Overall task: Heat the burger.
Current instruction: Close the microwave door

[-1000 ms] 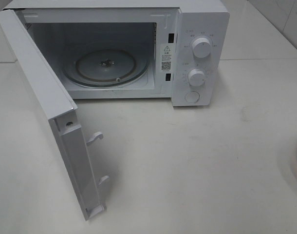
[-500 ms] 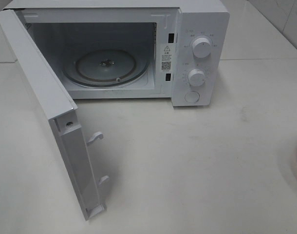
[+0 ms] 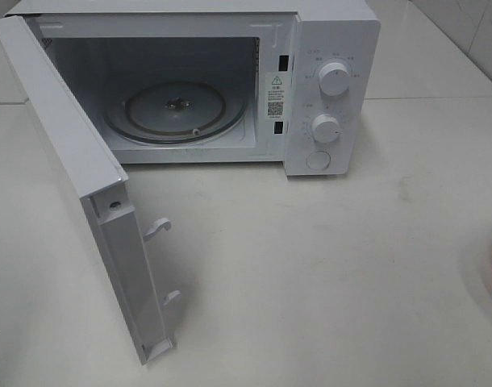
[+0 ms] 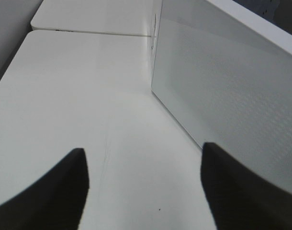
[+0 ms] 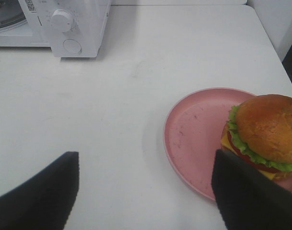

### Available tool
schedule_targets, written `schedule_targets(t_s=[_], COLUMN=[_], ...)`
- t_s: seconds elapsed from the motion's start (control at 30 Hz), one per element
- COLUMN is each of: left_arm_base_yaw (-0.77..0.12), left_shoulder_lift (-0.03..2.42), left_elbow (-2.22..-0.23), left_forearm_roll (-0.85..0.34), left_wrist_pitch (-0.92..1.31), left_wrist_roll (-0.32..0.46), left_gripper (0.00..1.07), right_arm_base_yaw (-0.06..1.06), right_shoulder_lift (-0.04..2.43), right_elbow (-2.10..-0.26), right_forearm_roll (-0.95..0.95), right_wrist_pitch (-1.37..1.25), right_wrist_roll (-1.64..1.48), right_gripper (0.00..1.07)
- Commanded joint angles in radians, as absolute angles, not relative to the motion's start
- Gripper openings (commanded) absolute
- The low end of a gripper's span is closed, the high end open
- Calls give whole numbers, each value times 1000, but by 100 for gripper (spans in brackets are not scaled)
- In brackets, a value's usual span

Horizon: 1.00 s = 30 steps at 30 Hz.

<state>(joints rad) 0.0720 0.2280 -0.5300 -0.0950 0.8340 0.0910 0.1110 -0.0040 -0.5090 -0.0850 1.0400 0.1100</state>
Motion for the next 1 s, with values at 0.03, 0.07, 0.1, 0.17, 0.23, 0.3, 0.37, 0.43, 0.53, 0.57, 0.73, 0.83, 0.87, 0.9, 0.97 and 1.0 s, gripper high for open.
schedule_targets(t_s=[0.03, 0.07, 0.1, 0.17, 0.23, 0.3, 0.37, 0.43, 0.53, 0.57, 0.73, 0.83, 0.87, 0.9, 0.97, 1.0], left_arm_base_yaw=[72, 72, 72, 72, 72, 72, 72, 72, 72, 72, 72, 72, 72, 72, 72, 72], left_shoulder_lift=[258, 274, 304, 321, 357, 402, 435, 452, 503, 540, 651, 725, 753, 753, 839, 839], left_elbow=[-521, -511, -487, -475, -445, -400, -367, -354, -297, -262, -199, -186, -186, -186, -186, -186], left_forearm_roll=[-101, -101, -101, -101, -105, -105, -105, -105, -103, -101, -101, -101, -101, -101, -96, -96], left_wrist_pitch=[755, 729, 680, 650, 588, 488, 394, 354, 193, 93, -149, -259, -292, -292, -395, -395], left_wrist_roll=[91, 91, 91, 91, 91, 92, 94, 99, 137, 175, 197, 196, 196, 196, 191, 191], left_gripper=[40, 33, 18, 12, 0, 0, 0, 0, 0, 0, 0, 0, 0, 0, 0, 0], right_arm_base_yaw=[107, 107, 107, 107, 107, 107, 107, 107, 107, 107, 107, 107, 107, 107, 107, 107], right_shoulder_lift=[-31, -31, -31, -31, -31, -31, -31, -31, -31, -31, -31, -31, -31, -31, -31, -31], right_elbow=[-507, -507, -507, -507, -507, -507, -507, -507, -507, -507, -507, -507, -507, -507, -507, -507], right_forearm_roll=[-91, -91, -91, -91, -91, -91, -91, -91, -91, -91, -91, -91, -91, -91, -91, -91], right_wrist_pitch=[1039, 1039, 1039, 1039, 1039, 1039, 1039, 1039, 1039, 1039, 1039, 1039, 1039, 1039, 1039, 1039], right_wrist_roll=[99, 99, 99, 99, 99, 99, 99, 99, 99, 99, 99, 99, 99, 99, 99, 99], right_gripper=[75, 75, 75, 75, 75, 75, 75, 75, 75, 75, 75, 75, 75, 75, 75, 75])
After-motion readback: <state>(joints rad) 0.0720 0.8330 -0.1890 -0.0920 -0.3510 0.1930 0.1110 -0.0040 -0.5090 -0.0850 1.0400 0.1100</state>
